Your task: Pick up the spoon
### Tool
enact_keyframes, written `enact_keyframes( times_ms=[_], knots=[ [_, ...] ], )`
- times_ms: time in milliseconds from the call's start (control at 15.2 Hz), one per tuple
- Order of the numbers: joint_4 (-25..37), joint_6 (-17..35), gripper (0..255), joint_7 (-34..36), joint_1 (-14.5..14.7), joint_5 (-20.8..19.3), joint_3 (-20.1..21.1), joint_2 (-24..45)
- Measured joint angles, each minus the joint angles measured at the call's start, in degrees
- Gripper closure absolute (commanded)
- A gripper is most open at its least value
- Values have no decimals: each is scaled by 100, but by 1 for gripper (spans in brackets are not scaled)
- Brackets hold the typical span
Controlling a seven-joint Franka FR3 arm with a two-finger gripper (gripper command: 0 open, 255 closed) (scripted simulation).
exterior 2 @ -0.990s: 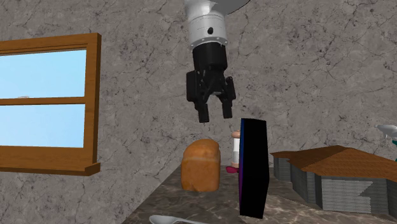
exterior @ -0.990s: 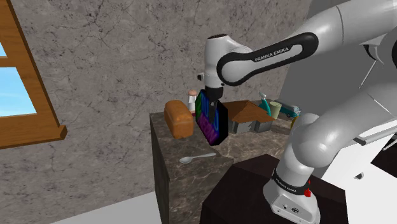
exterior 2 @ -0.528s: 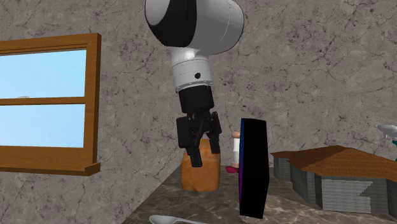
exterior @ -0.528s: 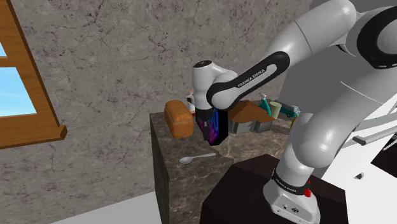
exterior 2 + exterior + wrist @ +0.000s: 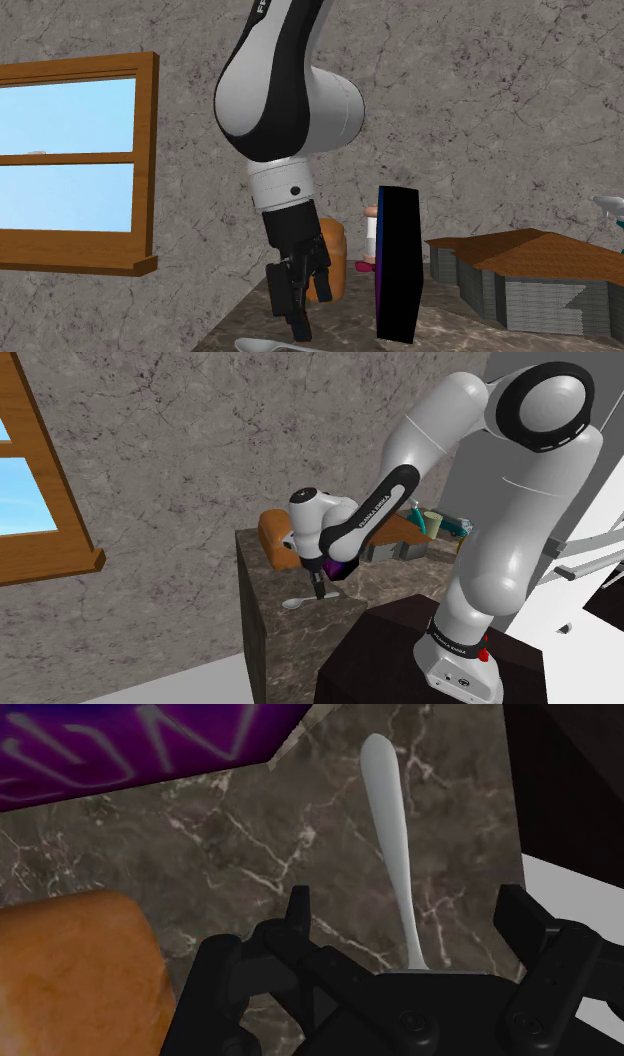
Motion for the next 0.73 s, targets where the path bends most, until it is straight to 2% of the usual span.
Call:
enact_keyframes(
  times_ms=[396, 462, 726],
  knots=[
    [6, 460, 0, 302, -31, -354, -25, 520],
    [4, 500, 255, 332, -33, -387, -31, 563],
    [2, 539, 255, 361, -35, -421, -36, 603]
  ],
)
